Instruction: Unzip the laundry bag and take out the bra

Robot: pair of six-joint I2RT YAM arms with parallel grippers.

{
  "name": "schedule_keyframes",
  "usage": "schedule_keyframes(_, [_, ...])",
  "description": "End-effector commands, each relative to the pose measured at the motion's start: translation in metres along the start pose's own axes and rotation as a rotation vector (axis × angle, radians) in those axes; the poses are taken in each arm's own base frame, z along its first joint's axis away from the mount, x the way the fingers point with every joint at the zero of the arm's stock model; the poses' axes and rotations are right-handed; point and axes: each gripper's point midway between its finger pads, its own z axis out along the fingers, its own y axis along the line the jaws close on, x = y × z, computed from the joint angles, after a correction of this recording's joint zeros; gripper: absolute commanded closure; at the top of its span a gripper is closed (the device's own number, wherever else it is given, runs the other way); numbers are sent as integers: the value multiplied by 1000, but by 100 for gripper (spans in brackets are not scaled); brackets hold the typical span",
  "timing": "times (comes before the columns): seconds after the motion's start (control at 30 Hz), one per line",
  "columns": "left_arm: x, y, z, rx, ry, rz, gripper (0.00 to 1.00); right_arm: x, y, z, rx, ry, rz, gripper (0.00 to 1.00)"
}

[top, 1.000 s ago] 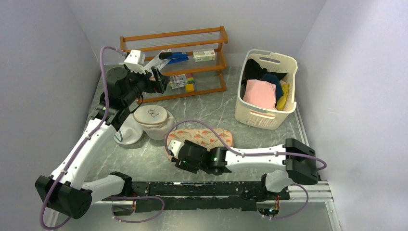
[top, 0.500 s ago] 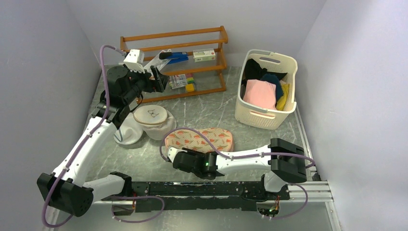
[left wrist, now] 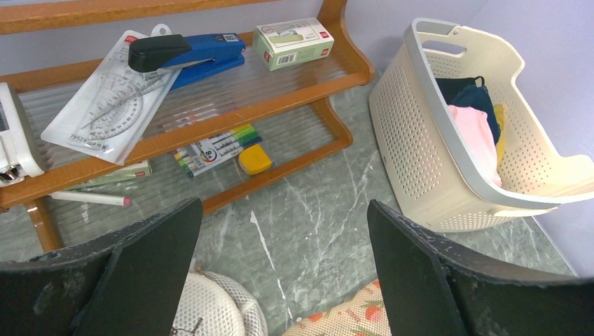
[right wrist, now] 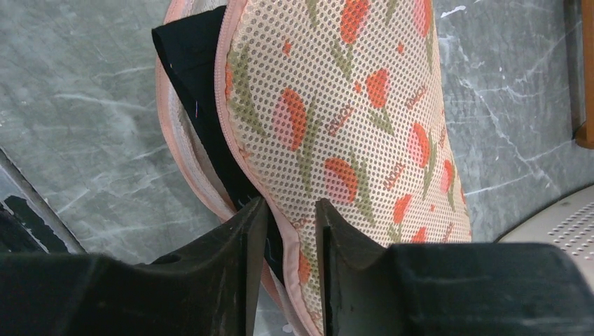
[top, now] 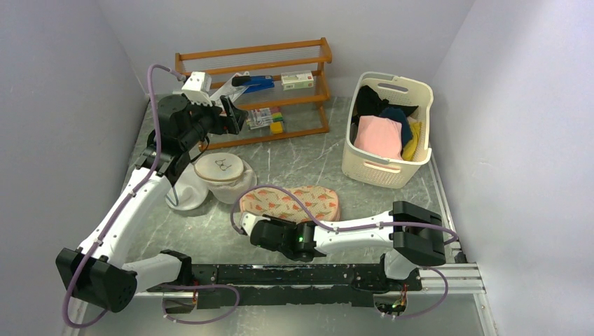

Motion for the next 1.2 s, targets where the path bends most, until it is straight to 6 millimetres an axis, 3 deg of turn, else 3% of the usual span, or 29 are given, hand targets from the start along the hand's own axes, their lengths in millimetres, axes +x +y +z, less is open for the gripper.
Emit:
schedule_keyframes(0.0, [-8,-4,1,31,-26,-2,1,-5,-2,4,33,-13,-2,73])
schedule_keyframes(0.17, [-8,-5,0,36,-26,-3,1,-10,-8,-1,53,-31,10,99])
schedule_keyframes(0.2, [-7,-5,0,35,-24,-4,1,-11,-11,-3,61,-36,15,100])
schedule_keyframes(0.47, [-9,-4,-1,37,-31,-6,1,-21,-51,-25,223,-105,73,100])
schedule_keyframes(0.7, [-11,-4,-2,37,-34,-11,1,-26,-113,-30,491,-107,142,100])
schedule_keyframes(0.9, [-12,-2,-2,28,-37,-11,1,-27,-161,-17,623,-104,153,100])
schedule_keyframes(1.17, [-15,1,-5,18,-47,-10,1,-35,-200,13,678,-122,100,100])
